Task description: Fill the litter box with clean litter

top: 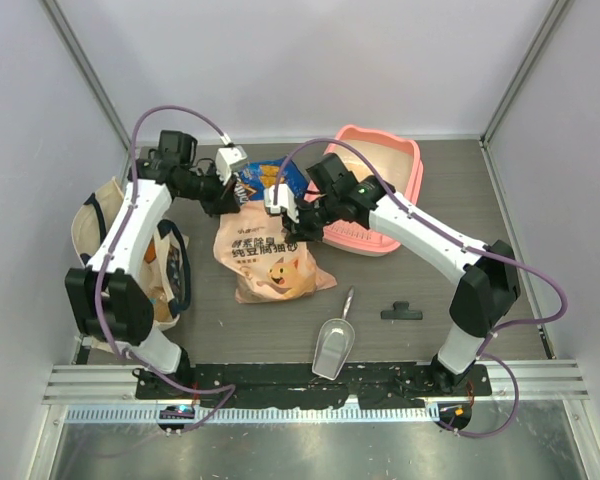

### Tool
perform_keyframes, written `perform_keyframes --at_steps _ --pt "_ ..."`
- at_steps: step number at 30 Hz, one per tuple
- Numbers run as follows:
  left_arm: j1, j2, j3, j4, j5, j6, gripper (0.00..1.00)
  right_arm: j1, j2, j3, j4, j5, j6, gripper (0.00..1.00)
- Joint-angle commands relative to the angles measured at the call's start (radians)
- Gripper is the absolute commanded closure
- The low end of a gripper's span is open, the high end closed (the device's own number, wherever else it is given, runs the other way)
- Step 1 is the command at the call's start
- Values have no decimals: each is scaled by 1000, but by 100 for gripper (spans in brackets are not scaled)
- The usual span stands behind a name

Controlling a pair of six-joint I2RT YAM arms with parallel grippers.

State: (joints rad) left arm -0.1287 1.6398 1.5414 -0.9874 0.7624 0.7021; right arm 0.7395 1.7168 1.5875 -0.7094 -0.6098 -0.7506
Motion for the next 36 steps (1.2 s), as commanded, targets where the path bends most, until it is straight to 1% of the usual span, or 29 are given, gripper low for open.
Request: perform_keyframes --at_steps 1,2,3,4,5,6,8,11,13,14,15,16,17,18,19,20,21,23,24,26,27,31,32,33,34,35,36 --pt "4 -84 -47 200 -156 -275 60 4 -108 -17 212 -39 -19 98" --pt "6 -80 -52 191 -169 -291 49 4 -115 -24 218 -33 -30 98" --pt "6 -74 -55 181 -152 -296 38 4 -115 -29 217 -31 -41 98" --pt "5 -63 -61 168 -125 -282 31 4 -117 -29 212 -31 -50 98" --pt "3 -58 -79 155 -63 -273 20 4 -117 -29 211 -34 -67 98" --pt "1 -54 -95 165 -48 -271 18 4 -117 -29 208 -36 -70 98" --pt "-6 -44 -138 208 -5 -242 16 4 -117 -27 203 -41 -76 98" --pt "-18 -8 -168 278 -15 -207 14 4 -117 -26 199 -44 -84 98" --pt "-20 32 -126 267 6 -187 14 4 -118 -26 199 -44 -85 98" --pt "-19 85 -103 218 27 -173 15 4 -117 -26 197 -44 -89 98" --pt "-19 113 -74 176 79 -136 17 4 -118 -26 194 -44 -87 98" --pt "-19 148 -13 130 104 -112 19 4 -115 -24 191 -42 -87 98" --pt "-19 178 17 46 135 -99 24 4 -115 -23 191 -41 -90 98" --pt "-19 237 49 2 159 -72 37 4 -114 -21 185 -39 -90 98" --pt "-19 262 107 -44 205 -53 45 4 -112 -20 183 -38 -90 98" --pt "-19 284 132 -131 221 -33 50 4 -112 -17 180 -35 -90 98" --pt "-19 313 149 -163 232 -14 60 4 -111 -18 180 -33 -93 98" --pt "-19 316 166 -209 235 23 67 4 -111 -18 180 -25 -95 98" --pt "-19 310 160 -212 227 36 77 4 -108 -17 182 -24 -95 98" --pt "-15 281 143 -215 209 59 88 3 -106 -17 183 -22 -90 98" --pt "-12 270 140 -218 209 63 100 4 -105 -17 189 -22 -87 98" --pt "4 198 187 -214 189 25 100 -3 -89 -24 231 5 -34 98" --pt "17 168 192 -139 166 -68 100 -8 -86 -26 249 18 2 98" --pt "24 135 191 -88 155 -114 100 -17 -80 -35 255 37 17 98" --pt "40 100 172 32 143 -160 100 -22 -79 -40 264 47 34 95" --pt "47 10 155 94 124 -250 100 -26 -77 -44 274 57 81 89" --pt "52 -26 135 151 76 -283 100 -34 -68 -44 272 65 106 67"
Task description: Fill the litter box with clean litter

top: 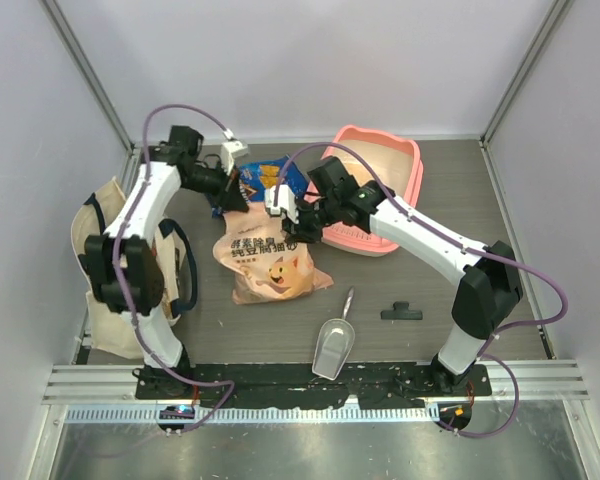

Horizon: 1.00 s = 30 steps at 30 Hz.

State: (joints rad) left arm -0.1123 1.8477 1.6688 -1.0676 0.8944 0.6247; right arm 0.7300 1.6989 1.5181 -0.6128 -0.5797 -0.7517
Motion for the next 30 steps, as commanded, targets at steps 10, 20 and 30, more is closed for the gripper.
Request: perform_keyframes --at_steps 10,20,30 --pt "34 -626 -265 475 -143 -299 100 -263 -45 31 217 -149 616 17" --pt "16 -676 -342 581 -264 -300 73 -287 44 99 415 -118 899 17" --pt "5 -277 -38 364 -115 -94 20 -281 21 62 398 -69 885 17"
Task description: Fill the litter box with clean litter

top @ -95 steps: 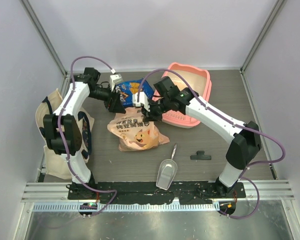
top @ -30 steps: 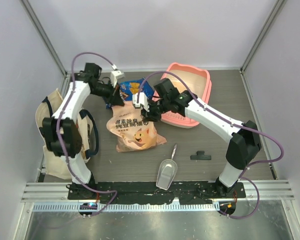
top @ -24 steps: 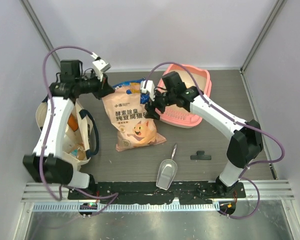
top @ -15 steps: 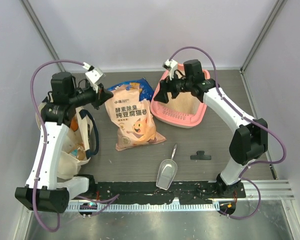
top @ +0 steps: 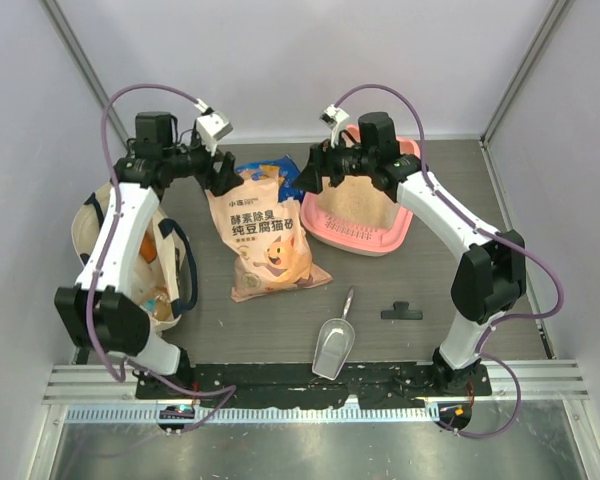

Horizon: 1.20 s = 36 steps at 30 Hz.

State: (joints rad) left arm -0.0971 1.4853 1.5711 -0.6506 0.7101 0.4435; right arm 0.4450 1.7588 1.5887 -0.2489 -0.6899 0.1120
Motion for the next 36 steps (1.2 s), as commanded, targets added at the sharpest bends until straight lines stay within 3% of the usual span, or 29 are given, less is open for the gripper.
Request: perform_keyframes --at_steps 1,3,4,7,8,11,19,25,28,32,36 --pt "-13 113 78 -107 103 113 20 9 -53 -12 25 84 17 17" --pt "-19 194 154 -205 143 209 24 18 -62 -18 -7 140 17 17" --pt "-30 220 187 -341 170 251 27 21 -67 -15 -21 173 21 17" --pt "-50 298 294 -592 181 393 45 27 -64 11 -94 262 40 18" --pt "-53 311 311 -634 180 414 68 27 -62 17 -121 280 47 18" --pt "-55 290 319 -662 164 406 100 29 -64 8 -132 303 80 17" --pt "-53 -9 228 -379 117 232 100 46 -71 24 -138 308 95 19" --pt "-56 -184 155 -308 82 74 100 49 -79 50 -176 314 137 19" --pt "-58 -243 71 -282 49 9 100 63 -71 96 -207 297 126 18" --pt "-81 -350 -196 -36 -12 -178 100 126 -32 155 -228 315 87 17" --pt "-96 -407 -347 135 -67 -223 100 161 24 191 -231 322 84 16"
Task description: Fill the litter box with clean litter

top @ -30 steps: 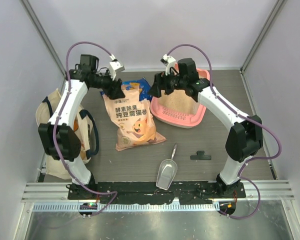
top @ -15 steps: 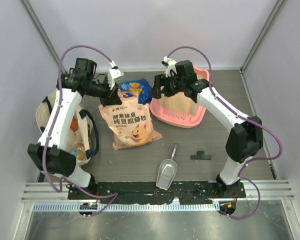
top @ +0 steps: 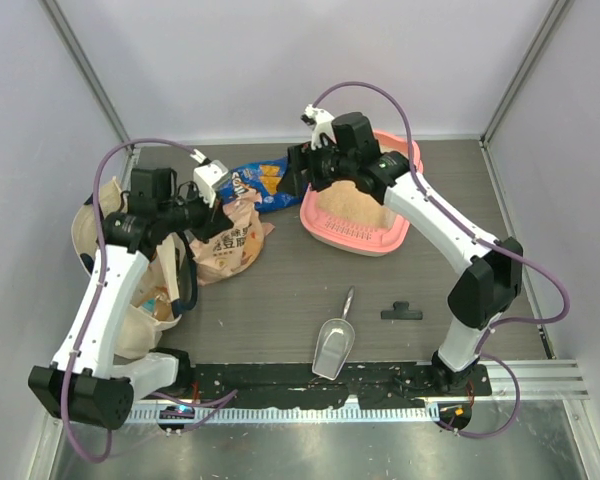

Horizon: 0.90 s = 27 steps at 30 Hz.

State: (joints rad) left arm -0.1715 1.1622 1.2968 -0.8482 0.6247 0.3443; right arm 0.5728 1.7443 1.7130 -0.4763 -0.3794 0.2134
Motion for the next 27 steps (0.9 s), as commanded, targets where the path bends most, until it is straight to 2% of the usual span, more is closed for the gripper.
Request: perform_keyframes --at_steps 1,4,9,13,18,27 --pt "-22 -93 -85 340 10 -129 100 36 49 88 -8 11 -19 16" --pt "-23 -99 -82 348 9 -146 100 56 93 137 -15 17 -32 17" --pt "-23 -105 12 371 78 -208 100 81 129 177 -8 45 -43 18" --pt "-33 -111 58 321 102 -165 100 82 127 178 -4 30 -28 20" --pt "-33 -140 16 262 96 -100 100 84 126 186 -2 16 -26 21" --pt "-33 -159 -17 261 83 -110 100 113 164 231 -54 -53 -95 27"
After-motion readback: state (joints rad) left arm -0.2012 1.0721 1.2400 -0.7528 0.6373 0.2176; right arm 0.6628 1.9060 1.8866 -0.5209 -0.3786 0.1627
